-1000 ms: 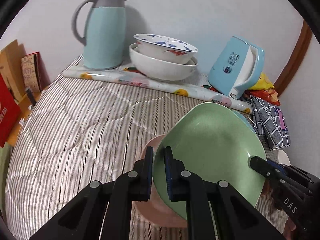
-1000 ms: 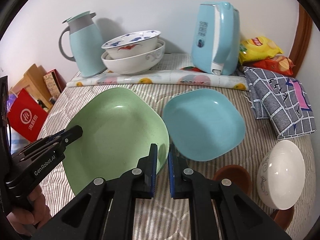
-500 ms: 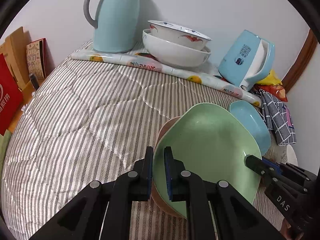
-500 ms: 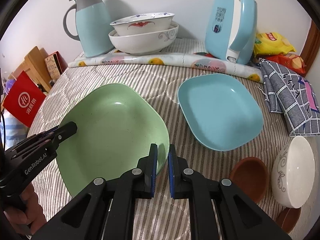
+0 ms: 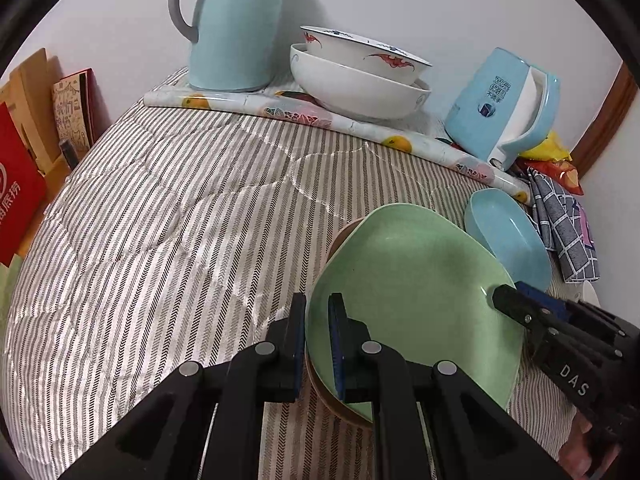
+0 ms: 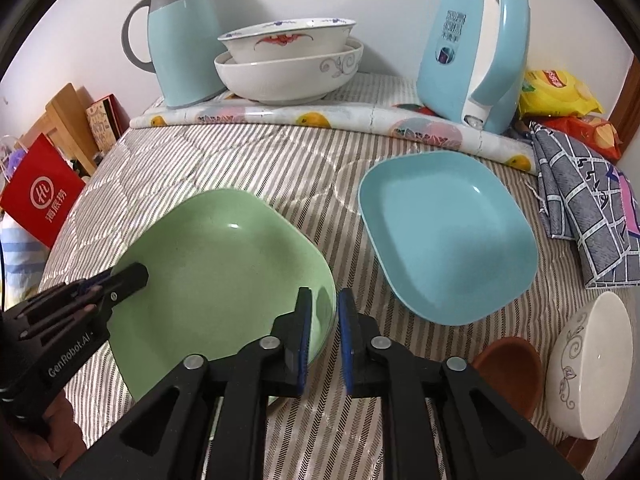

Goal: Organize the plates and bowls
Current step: 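Lower the green plate onto the pink plate and open both grippers, then move both grippers to the light-blue plate rim and close them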

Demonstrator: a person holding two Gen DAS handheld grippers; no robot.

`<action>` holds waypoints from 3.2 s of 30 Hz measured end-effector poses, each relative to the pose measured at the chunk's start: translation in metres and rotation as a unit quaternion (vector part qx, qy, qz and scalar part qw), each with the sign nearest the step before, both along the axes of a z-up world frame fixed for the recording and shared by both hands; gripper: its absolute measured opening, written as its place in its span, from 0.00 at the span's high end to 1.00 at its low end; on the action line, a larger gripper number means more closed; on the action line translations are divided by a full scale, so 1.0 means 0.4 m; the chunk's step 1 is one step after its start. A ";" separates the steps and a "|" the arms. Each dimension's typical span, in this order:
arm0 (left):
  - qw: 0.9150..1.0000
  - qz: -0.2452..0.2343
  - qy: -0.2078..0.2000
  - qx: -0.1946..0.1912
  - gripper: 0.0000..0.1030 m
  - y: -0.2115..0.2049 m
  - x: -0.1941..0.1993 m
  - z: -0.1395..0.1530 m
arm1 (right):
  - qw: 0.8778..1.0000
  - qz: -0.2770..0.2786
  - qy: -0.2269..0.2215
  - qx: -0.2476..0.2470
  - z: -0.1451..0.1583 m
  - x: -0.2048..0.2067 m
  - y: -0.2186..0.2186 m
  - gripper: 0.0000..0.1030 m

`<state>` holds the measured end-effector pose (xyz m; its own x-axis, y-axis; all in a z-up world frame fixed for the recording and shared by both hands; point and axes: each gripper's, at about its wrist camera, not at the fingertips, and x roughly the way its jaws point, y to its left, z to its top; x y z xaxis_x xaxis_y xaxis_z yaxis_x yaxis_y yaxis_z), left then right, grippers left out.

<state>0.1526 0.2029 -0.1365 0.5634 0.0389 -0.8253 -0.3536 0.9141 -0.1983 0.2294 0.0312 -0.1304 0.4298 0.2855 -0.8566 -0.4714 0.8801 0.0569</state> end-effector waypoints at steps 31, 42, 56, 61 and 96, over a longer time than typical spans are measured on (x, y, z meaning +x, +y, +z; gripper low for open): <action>0.996 -0.072 -0.043 0.015 0.49 -0.227 -0.024 0.119 | 0.997 -0.070 -0.031 0.026 0.081 -0.139 -0.287 0.57; 0.996 -0.082 -0.006 0.022 0.47 -0.261 0.042 0.045 | 0.990 -0.133 -0.034 0.034 0.092 -0.143 -0.450 0.56; 0.996 -0.091 -0.012 0.020 0.49 -0.274 0.064 0.068 | 0.991 -0.116 -0.045 0.043 0.110 -0.107 -0.439 0.56; 0.995 -0.092 -0.012 0.021 0.49 -0.286 0.099 0.081 | 0.991 -0.108 -0.064 0.040 0.135 -0.069 -0.432 0.49; 0.994 -0.091 0.042 0.044 0.49 -0.300 0.403 0.022 | 0.996 -0.084 0.023 0.011 0.005 0.304 -0.298 0.59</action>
